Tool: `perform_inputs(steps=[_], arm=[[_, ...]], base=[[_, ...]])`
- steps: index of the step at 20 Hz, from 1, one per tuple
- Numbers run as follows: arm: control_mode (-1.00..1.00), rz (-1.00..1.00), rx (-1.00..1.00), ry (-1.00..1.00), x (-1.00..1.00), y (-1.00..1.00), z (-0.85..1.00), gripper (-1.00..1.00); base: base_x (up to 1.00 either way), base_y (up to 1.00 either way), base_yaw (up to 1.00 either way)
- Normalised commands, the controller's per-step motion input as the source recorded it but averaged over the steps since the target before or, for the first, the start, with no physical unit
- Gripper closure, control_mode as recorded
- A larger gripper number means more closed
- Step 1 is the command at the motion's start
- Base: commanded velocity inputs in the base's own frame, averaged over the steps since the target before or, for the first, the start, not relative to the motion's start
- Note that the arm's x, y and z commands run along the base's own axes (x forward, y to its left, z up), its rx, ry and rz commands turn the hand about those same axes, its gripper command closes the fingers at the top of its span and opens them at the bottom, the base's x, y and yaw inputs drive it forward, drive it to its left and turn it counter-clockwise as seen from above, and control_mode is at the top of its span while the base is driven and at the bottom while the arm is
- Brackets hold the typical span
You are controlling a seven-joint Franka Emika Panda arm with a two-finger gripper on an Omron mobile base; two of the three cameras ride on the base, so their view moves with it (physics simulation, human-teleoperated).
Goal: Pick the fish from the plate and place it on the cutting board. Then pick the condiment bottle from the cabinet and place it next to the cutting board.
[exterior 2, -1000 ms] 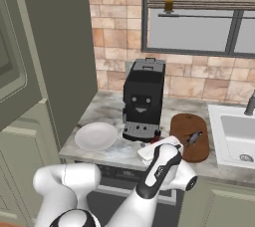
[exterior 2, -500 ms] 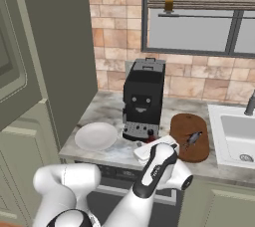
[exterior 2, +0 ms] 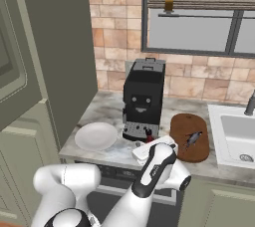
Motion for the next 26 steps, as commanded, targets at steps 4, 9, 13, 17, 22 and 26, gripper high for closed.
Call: perform_inputs(steps=[4,9,13,17,22,26], arm=[[-1.0,0.0,0.0,-0.01,0.0,0.0,0.0,-1.0],[-1.0,0.0,0.0,-0.01,-0.01,-0.01,0.0,-1.0],[-1.0,0.0,0.0,0.0,-0.03,-0.05,0.0,-1.0],[-1.0,0.0,0.0,0.0,-0.01,-0.08,0.0,-1.0],[-1.0,0.0,0.0,0.0,0.0,-0.07,0.0,-1.0],[-1.0,0.0,0.0,0.0,0.0,0.0,0.0,-1.0]], base=[[0.0,0.0,0.0],[0.0,0.0,0.0],[0.0,0.0,0.0],[0.0,0.0,0.0],[0.0,0.0,0.0],[0.0,0.0,0.0]])
